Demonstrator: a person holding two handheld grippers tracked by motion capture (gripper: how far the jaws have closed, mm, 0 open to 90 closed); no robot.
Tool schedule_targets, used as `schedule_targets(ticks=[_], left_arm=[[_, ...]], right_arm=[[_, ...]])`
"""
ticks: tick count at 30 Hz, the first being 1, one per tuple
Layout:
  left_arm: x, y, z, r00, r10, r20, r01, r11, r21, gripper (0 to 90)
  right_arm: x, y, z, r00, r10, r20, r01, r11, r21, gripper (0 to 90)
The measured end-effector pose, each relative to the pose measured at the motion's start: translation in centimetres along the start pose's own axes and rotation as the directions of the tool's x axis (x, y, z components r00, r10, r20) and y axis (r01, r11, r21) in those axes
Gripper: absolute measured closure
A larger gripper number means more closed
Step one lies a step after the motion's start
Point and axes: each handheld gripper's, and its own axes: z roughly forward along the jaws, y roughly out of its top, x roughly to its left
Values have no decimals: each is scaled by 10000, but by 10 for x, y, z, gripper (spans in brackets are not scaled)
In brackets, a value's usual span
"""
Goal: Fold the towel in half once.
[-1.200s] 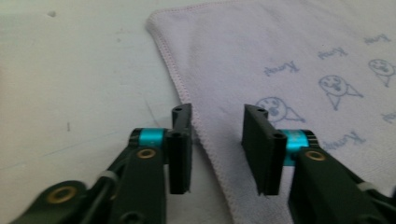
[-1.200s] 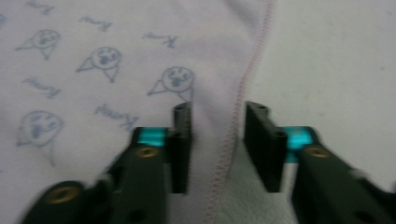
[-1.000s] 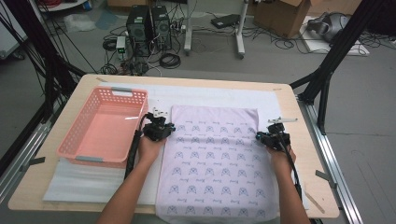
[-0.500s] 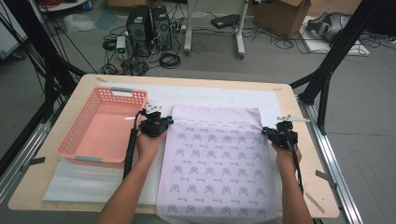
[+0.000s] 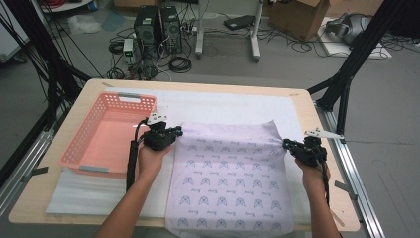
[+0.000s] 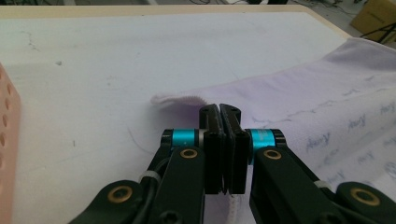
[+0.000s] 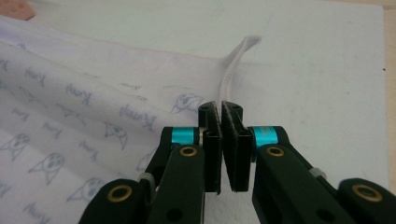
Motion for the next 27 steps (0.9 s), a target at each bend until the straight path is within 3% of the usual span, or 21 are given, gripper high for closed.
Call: schedule_targets(ticks=[3, 12, 16, 20, 23, 24, 26, 27], left_arm=[[-6, -5, -12, 9995, 286, 156, -287, 9996, 20, 877], [-17, -32, -40, 9971, 353, 676, -355, 9994, 21, 876], [-20, -45, -46, 9956, 371, 861, -391, 9990, 214, 876], [-26, -54, -52, 9933, 763, 865, -806, 9956, 477, 876], [-29, -60, -51, 9919, 766, 1010, -839, 9940, 697, 871], [-29, -63, -49, 9920, 701, 1046, -790, 9934, 832, 842], [-27, -64, -41, 9925, 322, 1181, -465, 9917, 1201, 615], [-26, -64, -38, 9930, 188, 1167, -338, 9912, 1278, 548]], right_arm=[[2, -6, -10, 9998, -90, -166, 89, 9999, -52, 866], [14, -27, -34, 9976, -300, -618, 299, 9995, -30, 864], [19, -36, -40, 9969, -411, -665, 421, 9990, 137, 864], [24, -50, -47, 9960, -546, -705, 579, 9973, 456, 864], [25, -57, -49, 9962, -433, -753, 485, 9965, 685, 863], [25, -59, -49, 9962, -451, -748, 509, 9956, 784, 856], [24, -61, -48, 9965, -378, -745, 445, 9950, 896, 793], [24, -60, -48, 9973, -269, -683, 328, 9957, 865, 726]])
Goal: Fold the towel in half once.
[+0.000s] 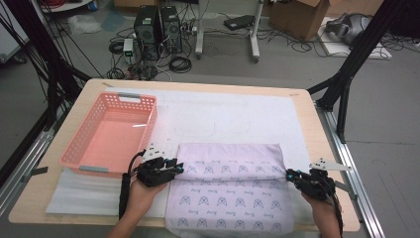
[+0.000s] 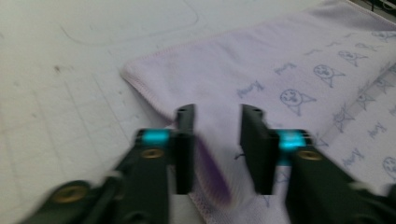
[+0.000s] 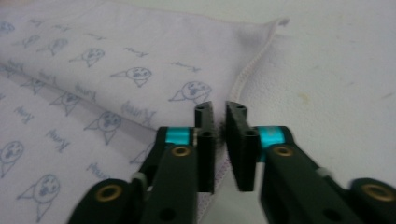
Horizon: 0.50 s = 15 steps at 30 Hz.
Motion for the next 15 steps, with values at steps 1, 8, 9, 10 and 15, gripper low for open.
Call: schedule_targets(ticks=[1, 8, 9, 10, 15], left_arm=[[1, 1, 2, 9999, -120, -4, 120, 9999, -66, 496], [15, 16, 21, 9984, -428, -361, 417, 9987, -308, 402], [17, 16, 25, 9981, -465, -412, 449, 9982, -398, 410], [19, 16, 28, 9977, -532, -410, 514, 9977, -436, 428], [25, 13, 42, 9959, -710, -569, 709, 9975, -35, 434]], right_arm=[[-1, 1, 0, 9999, 152, 55, -152, 9998, -117, 669], [-5, 17, 5, 9960, 566, 690, -545, 9980, -317, 488], [-6, 20, 10, 9952, 597, 778, -584, 9981, -192, 473], [-7, 21, 15, 9943, 621, 863, -613, 9980, -122, 457], [-11, 31, 43, 9933, 538, 1027, -585, 9974, 426, 391]])
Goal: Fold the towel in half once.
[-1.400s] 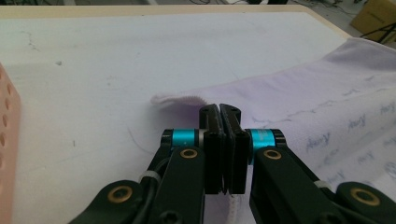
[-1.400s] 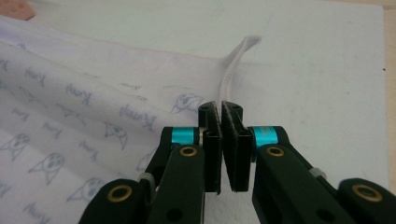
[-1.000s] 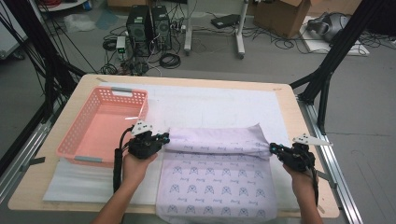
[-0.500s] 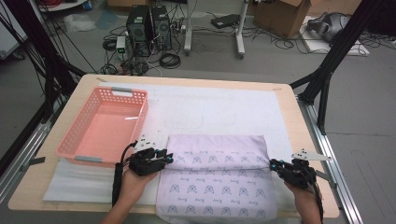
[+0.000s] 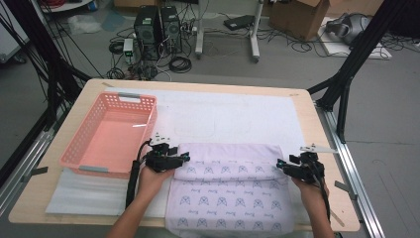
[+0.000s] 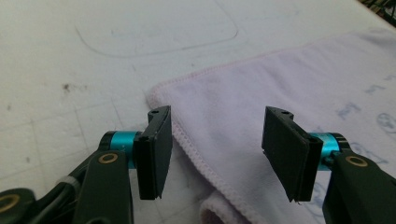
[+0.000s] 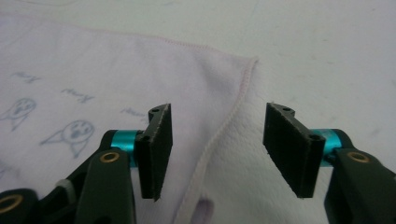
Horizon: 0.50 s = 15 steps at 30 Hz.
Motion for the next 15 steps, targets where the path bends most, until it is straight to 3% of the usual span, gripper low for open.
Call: schedule_targets(ticks=[4, 6, 7, 8, 10, 15], left_arm=[[-3, 0, 1, 9997, 233, -40, -233, 9997, -10, 489], [-8, 0, 2, 9973, 718, -174, -715, 9973, 141, 589], [-11, 0, 3, 9949, 987, -209, -981, 9947, 296, 645], [-14, 0, 4, 9916, 1230, -390, -1216, 9919, 363, 710], [-15, 1, 4, 9925, 1178, -323, -1166, 9925, 361, 833], [-16, 5, -10, 9945, 1035, -183, -1041, 9939, -368, 847]], right_arm=[[-1, 6, 17, 9999, -49, 134, 45, 9995, 321, 386], [2, 7, 25, 9990, -382, 238, 366, 9972, 657, 464], [5, 7, 26, 9965, -644, 531, 607, 9958, 686, 522], [6, 7, 26, 9947, -819, 614, 779, 9949, 647, 627], [6, 7, 25, 9959, -842, 328, 822, 9948, 594, 804], [7, 3, 12, 9953, -940, 245, 939, 9956, 63, 844]])
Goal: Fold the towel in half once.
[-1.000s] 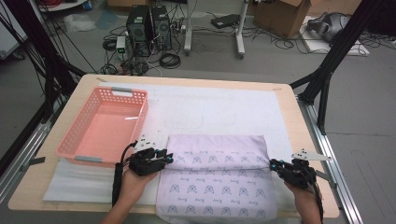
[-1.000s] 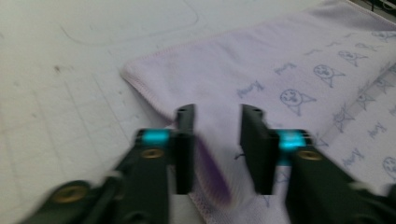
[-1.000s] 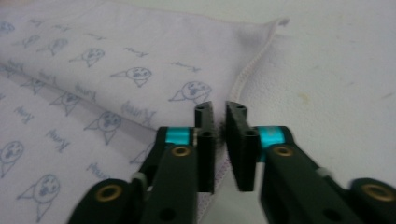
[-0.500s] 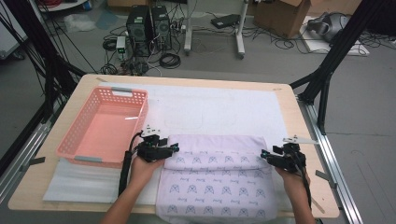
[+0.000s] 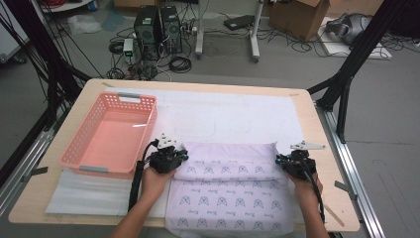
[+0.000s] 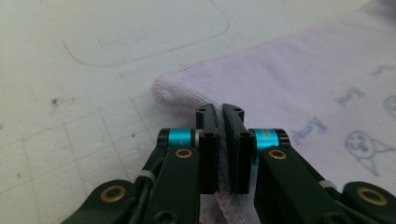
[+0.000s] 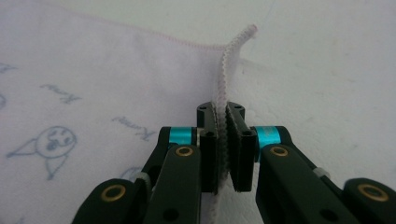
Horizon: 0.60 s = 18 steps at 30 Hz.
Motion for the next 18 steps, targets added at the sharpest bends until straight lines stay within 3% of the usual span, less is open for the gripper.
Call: schedule_targets(ticks=[6, 11, 18], left_arm=[[-3, 0, -20, 9988, -49, 482, 72, 9988, -475, 846], [-9, -5, -38, 9962, 116, 866, -31, 9952, -975, 839], [-17, -18, -59, 9915, 309, 1261, -149, 9919, -1261, 837]], right_arm=[[2, -8, -23, 9997, -220, 73, 224, 9977, -636, 847], [7, -14, -40, 9997, -229, -122, 213, 9932, -1140, 847], [17, -26, -61, 9987, -167, -473, 91, 9877, -1564, 846]])
